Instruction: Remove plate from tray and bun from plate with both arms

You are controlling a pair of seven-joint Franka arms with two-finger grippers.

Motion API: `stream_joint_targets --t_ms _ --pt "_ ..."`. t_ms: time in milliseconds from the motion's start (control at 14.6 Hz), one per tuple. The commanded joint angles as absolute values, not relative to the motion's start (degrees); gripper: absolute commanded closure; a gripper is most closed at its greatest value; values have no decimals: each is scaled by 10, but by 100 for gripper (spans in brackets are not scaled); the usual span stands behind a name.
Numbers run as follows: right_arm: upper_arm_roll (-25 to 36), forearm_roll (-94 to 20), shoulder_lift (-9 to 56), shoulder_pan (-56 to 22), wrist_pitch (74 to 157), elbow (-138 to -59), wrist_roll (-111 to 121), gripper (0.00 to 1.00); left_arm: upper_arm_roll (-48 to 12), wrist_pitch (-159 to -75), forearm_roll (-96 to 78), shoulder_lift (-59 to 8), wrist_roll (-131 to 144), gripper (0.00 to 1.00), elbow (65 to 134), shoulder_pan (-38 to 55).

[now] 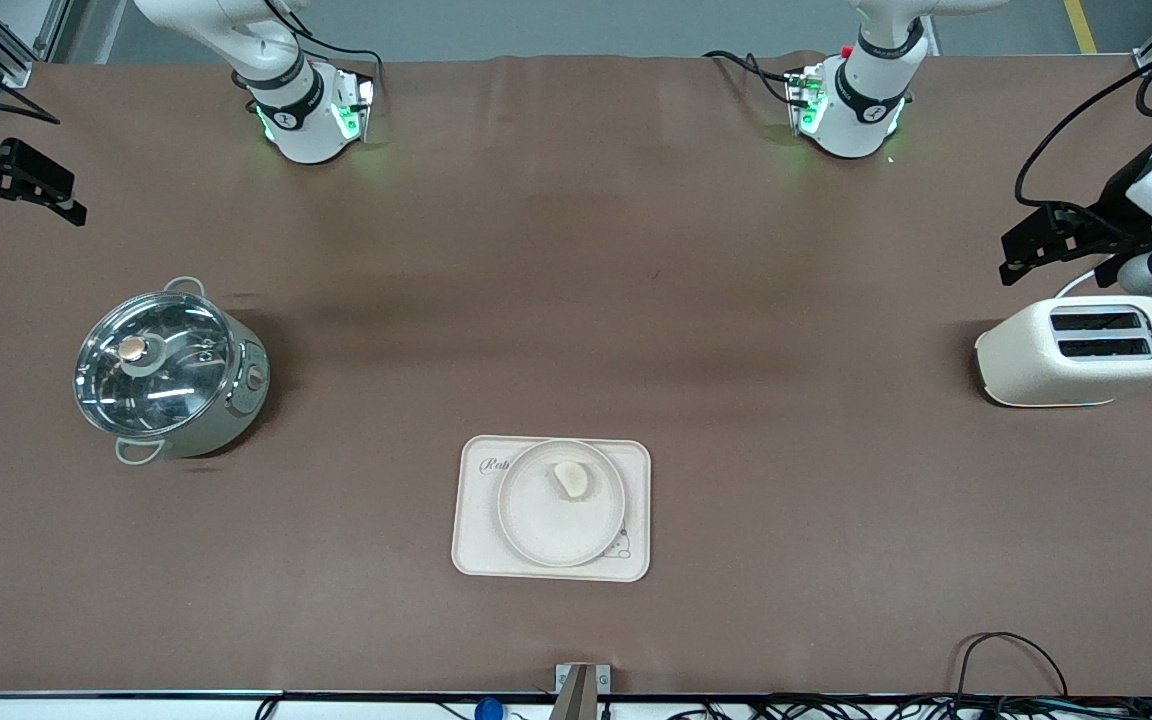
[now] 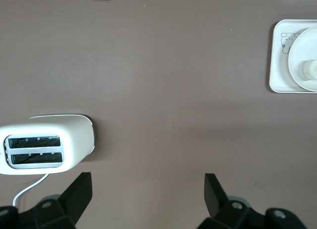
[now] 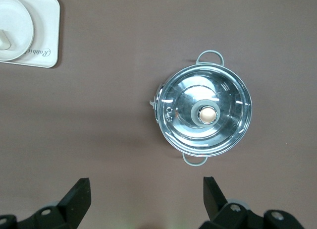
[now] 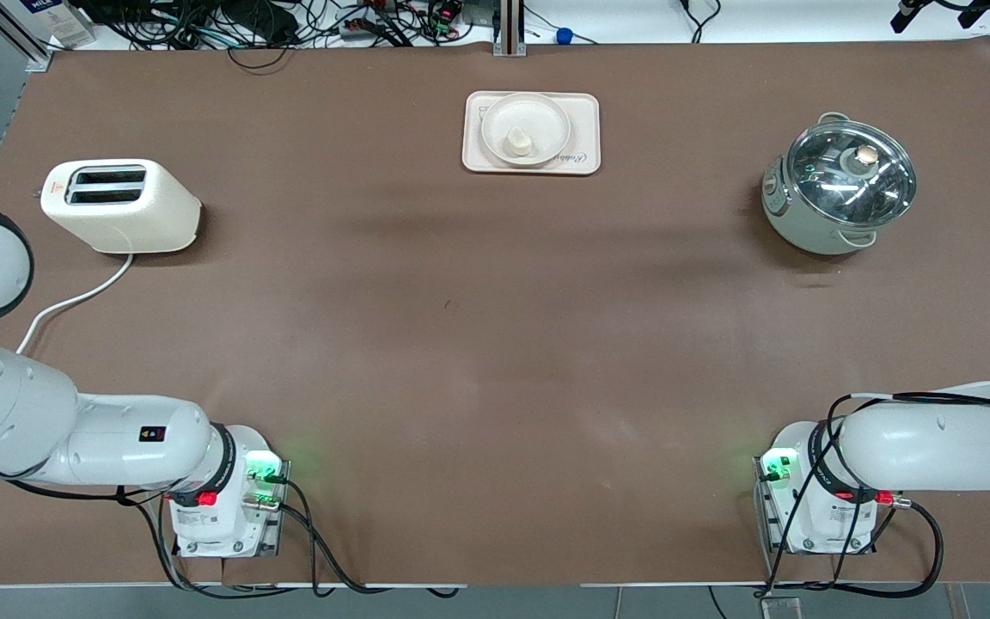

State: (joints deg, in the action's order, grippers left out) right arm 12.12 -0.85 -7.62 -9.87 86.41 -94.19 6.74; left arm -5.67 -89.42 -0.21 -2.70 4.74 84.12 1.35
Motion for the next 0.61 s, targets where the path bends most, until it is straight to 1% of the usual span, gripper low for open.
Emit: stream_joint_targets --t_ms 0,546 --pt "115 -3 -70 -64 854 -928 64 0 -55 -891 -14 -22 41 0 841 11" --pt "112 -6 -67 -65 854 -924 67 0 -55 -891 -17 -24 56 0 838 12"
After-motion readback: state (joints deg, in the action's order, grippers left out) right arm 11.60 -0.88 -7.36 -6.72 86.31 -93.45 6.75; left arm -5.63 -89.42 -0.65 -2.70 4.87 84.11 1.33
